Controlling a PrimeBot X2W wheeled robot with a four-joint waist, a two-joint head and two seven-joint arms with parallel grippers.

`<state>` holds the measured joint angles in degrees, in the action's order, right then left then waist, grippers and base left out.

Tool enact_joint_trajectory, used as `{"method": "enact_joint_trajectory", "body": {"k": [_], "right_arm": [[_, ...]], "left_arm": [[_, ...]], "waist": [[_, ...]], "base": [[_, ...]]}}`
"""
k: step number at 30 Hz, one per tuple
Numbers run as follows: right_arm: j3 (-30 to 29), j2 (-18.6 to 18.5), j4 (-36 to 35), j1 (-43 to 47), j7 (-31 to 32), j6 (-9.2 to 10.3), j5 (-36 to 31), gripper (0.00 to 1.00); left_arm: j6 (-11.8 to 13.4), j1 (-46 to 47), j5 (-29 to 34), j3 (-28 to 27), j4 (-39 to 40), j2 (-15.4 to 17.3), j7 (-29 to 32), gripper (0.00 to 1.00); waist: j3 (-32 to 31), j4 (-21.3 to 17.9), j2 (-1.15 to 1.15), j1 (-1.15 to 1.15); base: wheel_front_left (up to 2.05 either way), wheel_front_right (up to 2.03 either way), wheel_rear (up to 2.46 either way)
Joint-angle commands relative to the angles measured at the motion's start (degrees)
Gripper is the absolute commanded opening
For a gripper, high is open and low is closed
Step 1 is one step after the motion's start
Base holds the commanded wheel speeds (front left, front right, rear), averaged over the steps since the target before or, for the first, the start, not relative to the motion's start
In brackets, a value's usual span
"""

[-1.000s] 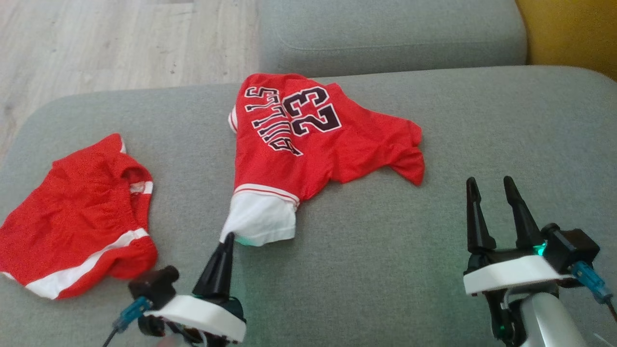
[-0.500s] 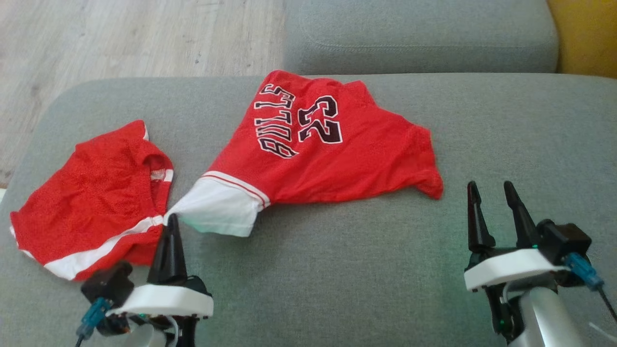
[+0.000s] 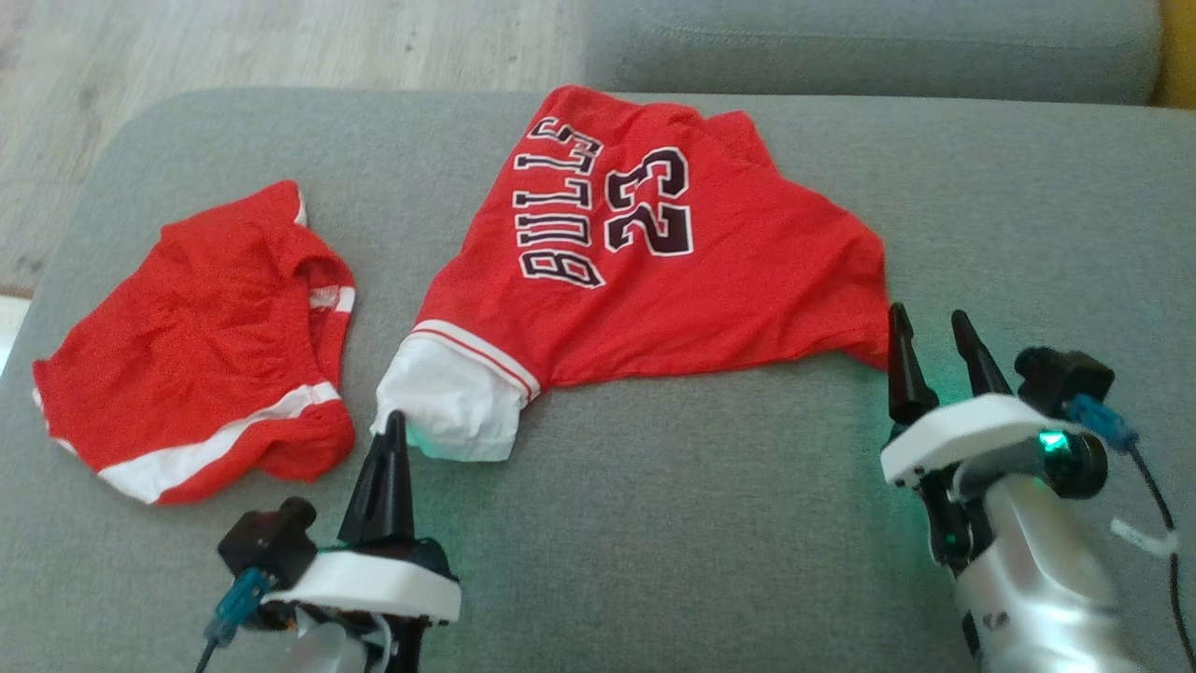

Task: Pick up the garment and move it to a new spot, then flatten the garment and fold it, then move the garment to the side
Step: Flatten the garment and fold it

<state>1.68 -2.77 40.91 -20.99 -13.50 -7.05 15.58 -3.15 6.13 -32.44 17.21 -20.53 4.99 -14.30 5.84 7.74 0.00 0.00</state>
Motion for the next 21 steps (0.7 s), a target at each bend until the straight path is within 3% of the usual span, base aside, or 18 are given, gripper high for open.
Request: {"method": "enact_joint_trajectory", "body": {"k": [1, 10, 21], "right_arm": [[2.0, -0.1, 1.45, -3.81, 0.56, -0.44, 2.69, 1.0], [3.18, -0.1, 14.79, -11.17, 0.57, -0.44, 7.72, 1.0], [7.44, -0.1, 19.39, -13.19, -0.61, -0.44, 11.84, 1.0]], "left_arm": [[-0.53, 3.02, 0.92, -1.19, 1.11, -0.14, -0.69, 0.0], [-1.87, 4.23, 1.92, -1.97, 0.29, -1.47, -0.7, 0.0], [-2.68, 4.33, 2.75, -2.85, -0.53, -1.89, -0.7, 0.0]], "waist": [[1.08, 1.02, 0.0, 0.0], [2.77, 2.51, 0.0, 0.0], [2.77, 1.73, 0.0, 0.0]], "base": [[0.0, 0.0, 0.0], [0.0, 0.0, 0.0], [0.0, 0.0, 0.0]]}}
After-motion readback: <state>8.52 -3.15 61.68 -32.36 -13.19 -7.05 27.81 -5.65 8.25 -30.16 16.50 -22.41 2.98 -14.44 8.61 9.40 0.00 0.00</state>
